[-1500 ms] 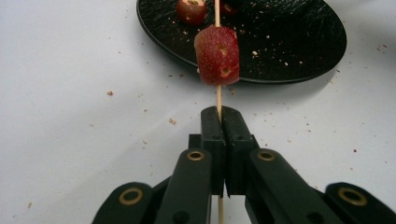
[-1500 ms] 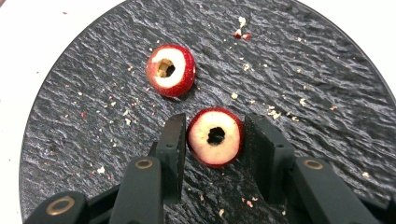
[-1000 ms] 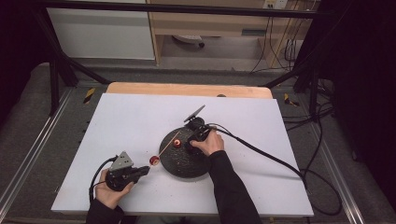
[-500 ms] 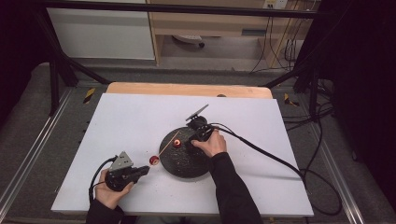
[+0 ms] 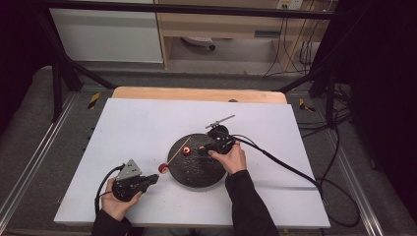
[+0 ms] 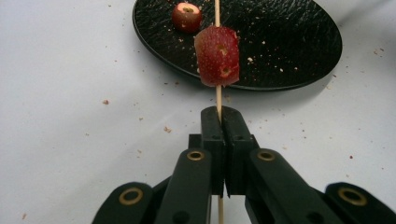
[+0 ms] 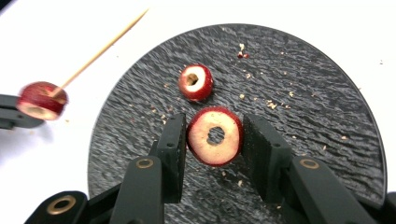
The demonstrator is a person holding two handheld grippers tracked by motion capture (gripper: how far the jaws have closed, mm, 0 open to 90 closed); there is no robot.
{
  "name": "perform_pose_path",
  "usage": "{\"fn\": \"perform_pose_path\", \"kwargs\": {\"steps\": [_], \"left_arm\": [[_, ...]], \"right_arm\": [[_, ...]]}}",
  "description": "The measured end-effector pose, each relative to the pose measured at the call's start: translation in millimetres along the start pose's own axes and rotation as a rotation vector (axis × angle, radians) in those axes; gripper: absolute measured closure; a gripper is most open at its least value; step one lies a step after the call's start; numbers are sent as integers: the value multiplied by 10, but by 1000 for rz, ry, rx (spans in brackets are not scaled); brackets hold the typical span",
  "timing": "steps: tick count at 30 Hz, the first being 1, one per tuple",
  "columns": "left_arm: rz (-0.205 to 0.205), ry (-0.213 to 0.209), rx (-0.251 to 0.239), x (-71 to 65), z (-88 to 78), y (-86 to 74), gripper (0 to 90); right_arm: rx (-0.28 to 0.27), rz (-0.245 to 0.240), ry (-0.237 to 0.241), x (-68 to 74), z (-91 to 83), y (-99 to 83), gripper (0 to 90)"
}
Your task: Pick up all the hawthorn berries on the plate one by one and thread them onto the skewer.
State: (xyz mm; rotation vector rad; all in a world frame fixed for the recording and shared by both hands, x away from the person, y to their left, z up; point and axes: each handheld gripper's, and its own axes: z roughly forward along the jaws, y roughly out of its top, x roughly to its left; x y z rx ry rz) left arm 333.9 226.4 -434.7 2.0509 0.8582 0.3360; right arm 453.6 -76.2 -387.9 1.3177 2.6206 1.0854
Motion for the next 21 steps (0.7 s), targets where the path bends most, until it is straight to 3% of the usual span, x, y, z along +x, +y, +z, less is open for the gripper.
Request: {"fn": "perform_pose_path", "kwargs": {"steps": [14,21], "left_arm": [[-8,-7,-15,-28,19,11,884],[-15,-17,-31,-50,28,33,884]], "right_arm": [[-286,103,81,-48,-259,-323,618],[-409,159,115,-44,-289,-460,619]]}}
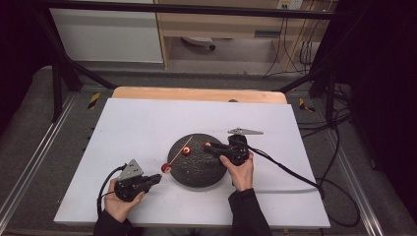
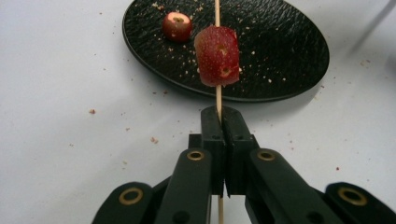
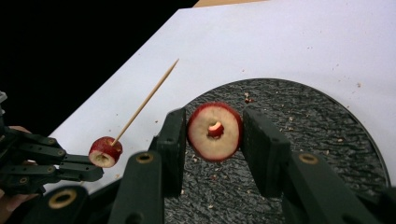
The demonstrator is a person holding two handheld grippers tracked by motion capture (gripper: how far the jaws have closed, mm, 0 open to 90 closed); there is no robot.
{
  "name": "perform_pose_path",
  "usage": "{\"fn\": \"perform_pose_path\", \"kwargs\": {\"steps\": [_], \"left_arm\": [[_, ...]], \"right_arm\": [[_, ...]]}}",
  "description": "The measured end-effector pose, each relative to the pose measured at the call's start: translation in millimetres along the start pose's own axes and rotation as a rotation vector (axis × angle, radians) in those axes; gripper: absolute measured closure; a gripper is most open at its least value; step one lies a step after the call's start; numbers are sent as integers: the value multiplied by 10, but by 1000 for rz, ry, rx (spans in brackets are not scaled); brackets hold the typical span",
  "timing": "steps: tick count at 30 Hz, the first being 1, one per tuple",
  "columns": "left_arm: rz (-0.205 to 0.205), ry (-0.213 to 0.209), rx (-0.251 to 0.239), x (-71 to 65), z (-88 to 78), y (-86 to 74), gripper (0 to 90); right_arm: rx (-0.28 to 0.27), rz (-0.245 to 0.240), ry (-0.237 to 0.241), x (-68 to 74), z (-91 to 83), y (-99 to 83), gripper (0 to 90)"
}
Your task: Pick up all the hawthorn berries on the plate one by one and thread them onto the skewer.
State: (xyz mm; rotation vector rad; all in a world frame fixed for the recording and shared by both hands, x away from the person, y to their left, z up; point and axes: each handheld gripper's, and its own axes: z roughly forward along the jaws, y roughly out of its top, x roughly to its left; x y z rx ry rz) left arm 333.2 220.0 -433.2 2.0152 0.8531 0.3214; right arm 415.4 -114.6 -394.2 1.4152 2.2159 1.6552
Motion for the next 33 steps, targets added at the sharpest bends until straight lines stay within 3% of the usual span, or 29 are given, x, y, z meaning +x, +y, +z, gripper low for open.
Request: {"fn": "perform_pose_path", "kwargs": {"steps": [13,20,33], "left_arm": [[-6,-8,-35,-79,13,43,884],[-1,-5,-47,-121,22,57,884],[-2,3,-85,-195,22,75,883]], "right_arm": [[-201,62,49,65,-29,-30,619],[-266,80,67,73,-30,-14,619],[-416,162,94,79,-56,46,619]]}}
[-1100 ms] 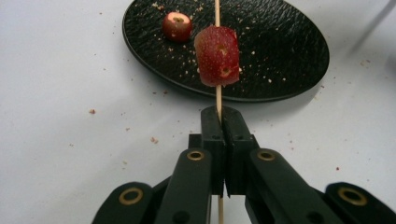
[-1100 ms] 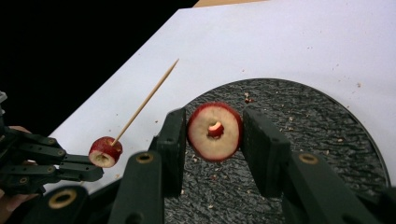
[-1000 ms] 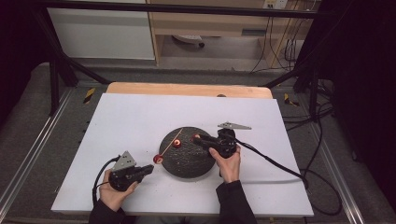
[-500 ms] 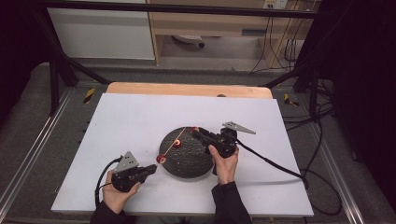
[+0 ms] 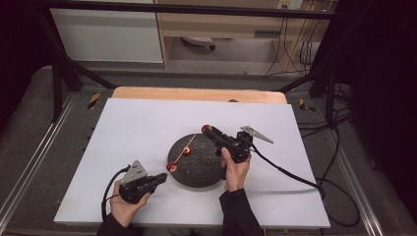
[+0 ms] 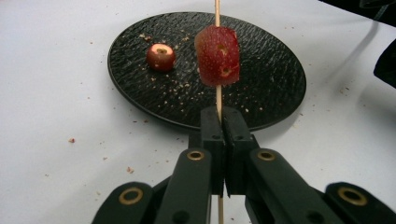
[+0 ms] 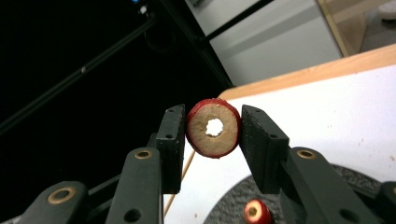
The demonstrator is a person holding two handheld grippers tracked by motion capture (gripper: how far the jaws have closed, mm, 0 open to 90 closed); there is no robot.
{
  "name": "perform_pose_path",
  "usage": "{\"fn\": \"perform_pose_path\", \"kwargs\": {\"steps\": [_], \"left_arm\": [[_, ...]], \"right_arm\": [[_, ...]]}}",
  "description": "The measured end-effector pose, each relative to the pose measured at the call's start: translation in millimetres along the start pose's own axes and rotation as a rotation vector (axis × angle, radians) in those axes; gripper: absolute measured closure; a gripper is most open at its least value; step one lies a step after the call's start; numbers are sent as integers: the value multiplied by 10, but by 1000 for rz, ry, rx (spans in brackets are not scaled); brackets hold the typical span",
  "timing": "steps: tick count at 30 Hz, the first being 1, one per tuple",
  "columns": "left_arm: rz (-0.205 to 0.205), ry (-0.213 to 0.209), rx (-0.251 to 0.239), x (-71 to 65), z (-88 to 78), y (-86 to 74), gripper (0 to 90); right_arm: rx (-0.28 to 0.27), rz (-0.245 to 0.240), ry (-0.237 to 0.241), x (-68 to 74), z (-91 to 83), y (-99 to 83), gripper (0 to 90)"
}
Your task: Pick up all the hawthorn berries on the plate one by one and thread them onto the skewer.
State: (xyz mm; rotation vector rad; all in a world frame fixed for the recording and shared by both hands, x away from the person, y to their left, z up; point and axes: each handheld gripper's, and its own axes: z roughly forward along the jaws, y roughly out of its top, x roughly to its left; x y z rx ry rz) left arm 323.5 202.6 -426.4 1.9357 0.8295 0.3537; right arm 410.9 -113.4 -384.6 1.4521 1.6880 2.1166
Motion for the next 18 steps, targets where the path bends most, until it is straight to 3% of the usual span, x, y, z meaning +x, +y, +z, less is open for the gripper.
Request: {"fn": "perform_pose_path", "kwargs": {"steps": [15,18], "left_arm": [[-5,-1,-28,-84,90,74,883],[-1,-3,-31,-110,111,88,884]], "right_arm": [[-80,62,14,-40,28,41,620],[-93,57,9,-46,31,46,620]]}}
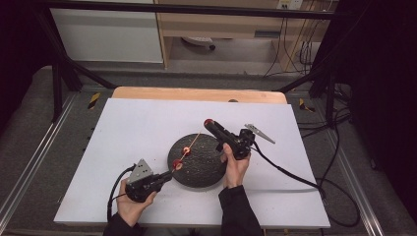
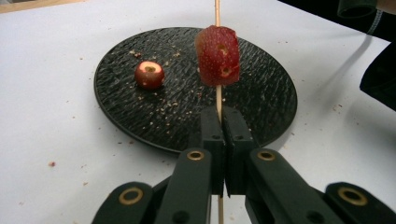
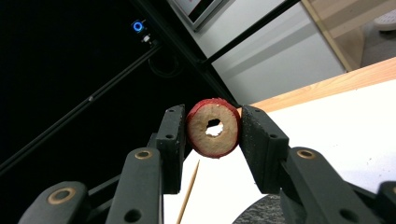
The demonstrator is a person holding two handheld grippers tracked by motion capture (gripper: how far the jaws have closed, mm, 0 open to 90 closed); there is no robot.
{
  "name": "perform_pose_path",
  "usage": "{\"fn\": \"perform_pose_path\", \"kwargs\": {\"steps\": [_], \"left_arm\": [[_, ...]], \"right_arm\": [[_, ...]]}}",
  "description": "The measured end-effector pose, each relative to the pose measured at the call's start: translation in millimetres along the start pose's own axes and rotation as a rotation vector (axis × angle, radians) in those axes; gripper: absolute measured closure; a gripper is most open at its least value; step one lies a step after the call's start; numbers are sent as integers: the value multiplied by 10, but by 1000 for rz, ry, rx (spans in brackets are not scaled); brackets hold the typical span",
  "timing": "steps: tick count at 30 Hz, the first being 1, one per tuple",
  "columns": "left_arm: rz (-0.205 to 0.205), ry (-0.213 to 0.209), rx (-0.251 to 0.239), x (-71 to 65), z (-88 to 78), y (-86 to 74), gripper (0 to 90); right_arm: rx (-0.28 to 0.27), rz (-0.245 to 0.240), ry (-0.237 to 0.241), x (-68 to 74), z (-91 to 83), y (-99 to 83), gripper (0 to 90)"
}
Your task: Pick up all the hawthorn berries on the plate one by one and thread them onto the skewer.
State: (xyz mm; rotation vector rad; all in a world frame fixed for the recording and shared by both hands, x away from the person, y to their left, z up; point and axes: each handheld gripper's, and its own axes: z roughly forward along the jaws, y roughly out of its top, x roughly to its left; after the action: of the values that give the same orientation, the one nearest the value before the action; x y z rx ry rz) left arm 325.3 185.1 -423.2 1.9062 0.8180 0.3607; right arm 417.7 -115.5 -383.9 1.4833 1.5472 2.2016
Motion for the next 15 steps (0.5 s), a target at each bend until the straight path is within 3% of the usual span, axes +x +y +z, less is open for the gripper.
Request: {"fn": "perform_pose_path", "kwargs": {"steps": [15], "left_arm": [[-13,-3,-14,-36,56,-7,883]], "right_arm": [[-47,16,17,-15,31,-44,620]]}}
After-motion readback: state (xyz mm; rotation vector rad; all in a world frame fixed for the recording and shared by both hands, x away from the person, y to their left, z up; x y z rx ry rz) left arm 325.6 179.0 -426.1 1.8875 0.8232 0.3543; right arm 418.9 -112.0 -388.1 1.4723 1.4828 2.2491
